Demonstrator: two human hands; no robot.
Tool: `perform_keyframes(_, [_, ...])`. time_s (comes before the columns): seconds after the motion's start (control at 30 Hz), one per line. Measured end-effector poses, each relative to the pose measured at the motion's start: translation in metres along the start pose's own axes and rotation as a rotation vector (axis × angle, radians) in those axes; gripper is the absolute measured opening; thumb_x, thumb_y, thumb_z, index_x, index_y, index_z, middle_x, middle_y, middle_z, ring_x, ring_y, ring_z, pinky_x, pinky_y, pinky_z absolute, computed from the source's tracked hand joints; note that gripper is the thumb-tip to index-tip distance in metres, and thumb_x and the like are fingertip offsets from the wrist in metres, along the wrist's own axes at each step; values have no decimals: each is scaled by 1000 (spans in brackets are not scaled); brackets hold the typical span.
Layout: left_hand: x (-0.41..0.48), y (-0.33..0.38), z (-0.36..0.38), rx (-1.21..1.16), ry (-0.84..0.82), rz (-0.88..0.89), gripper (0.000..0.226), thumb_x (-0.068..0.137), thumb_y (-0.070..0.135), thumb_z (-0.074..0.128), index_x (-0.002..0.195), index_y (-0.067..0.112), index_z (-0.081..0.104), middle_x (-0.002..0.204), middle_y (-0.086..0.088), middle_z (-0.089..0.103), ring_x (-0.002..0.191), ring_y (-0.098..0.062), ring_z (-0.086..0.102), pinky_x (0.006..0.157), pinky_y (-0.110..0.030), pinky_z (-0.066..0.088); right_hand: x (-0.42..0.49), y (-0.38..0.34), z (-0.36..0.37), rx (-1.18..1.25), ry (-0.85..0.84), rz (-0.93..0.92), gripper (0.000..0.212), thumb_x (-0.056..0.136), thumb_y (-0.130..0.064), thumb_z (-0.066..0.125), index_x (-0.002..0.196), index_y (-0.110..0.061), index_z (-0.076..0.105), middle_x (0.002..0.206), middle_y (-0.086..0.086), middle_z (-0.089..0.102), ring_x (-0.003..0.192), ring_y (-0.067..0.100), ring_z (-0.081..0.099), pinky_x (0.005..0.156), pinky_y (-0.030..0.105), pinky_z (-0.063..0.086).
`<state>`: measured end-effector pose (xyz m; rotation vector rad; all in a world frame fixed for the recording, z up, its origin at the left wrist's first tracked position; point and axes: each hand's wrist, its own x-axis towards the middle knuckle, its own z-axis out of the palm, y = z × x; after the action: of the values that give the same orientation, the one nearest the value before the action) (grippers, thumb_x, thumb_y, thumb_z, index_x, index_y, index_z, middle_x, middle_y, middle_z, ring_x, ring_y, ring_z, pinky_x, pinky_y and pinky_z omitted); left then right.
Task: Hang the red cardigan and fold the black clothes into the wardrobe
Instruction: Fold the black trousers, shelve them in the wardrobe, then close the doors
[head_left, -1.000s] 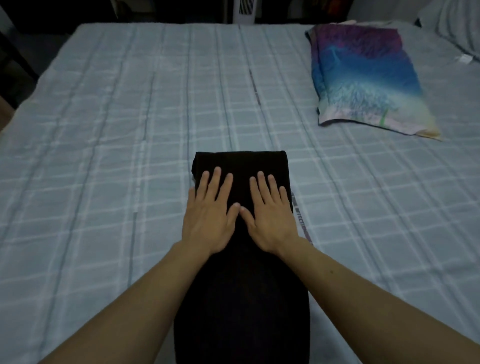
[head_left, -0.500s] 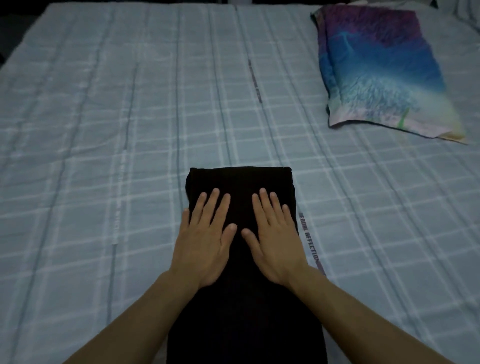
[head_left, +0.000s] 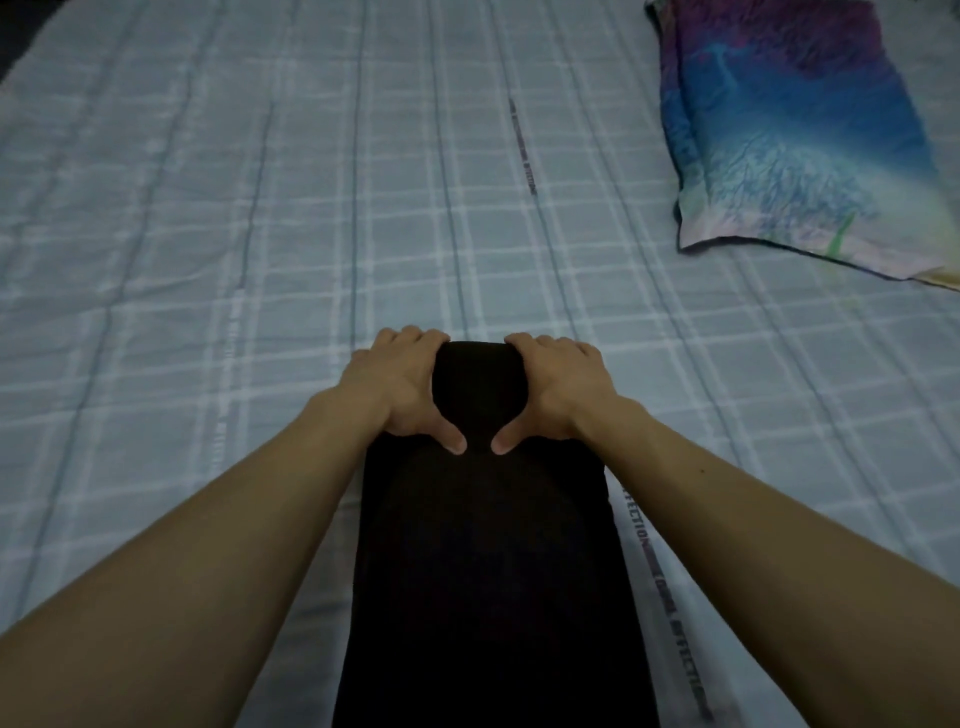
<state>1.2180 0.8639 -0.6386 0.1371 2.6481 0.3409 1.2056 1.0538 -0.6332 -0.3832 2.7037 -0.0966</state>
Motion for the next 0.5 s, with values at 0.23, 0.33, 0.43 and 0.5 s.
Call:
perform_keyframes(0.23, [-33, 10, 10, 85, 338, 52, 71, 56, 62, 84, 111, 26, 55, 101, 5, 59, 95, -18, 55, 90, -37, 43, -34, -11, 2, -37, 240, -5, 80, 57, -59, 84, 118, -22, 47, 108, -1, 58, 107, 21, 54, 106, 38, 33])
perform_keyframes(0.33, [-61, 11, 13, 103, 532, 151, 57, 69, 49, 79, 114, 24, 55, 104, 4, 58, 98, -20, 53, 94, -36, 37, -58, -11, 0, -35, 402, -71, 61, 66, -45, 80, 113, -22, 48, 104, -3, 58, 103, 20, 54, 103, 35, 32])
perform_keyframes(0.43, [-91, 16, 9, 112, 647, 216, 56, 64, 39, 79, 112, 19, 58, 99, 1, 58, 95, -23, 54, 93, -37, 37, -83, -11, -7, -42, 524, -129, 57, 60, -38, 82, 106, -19, 52, 95, -2, 60, 92, 21, 55, 95, 33, 35])
perform_keyframes(0.5, [-114, 22, 6, 121, 696, 241, 57, 59, 34, 81, 108, 16, 60, 95, -1, 60, 91, -24, 55, 92, -38, 38, -102, -12, -12, -43, 589, -160, 53, 57, -33, 83, 99, -17, 55, 88, 0, 60, 83, 21, 54, 82, 32, 37])
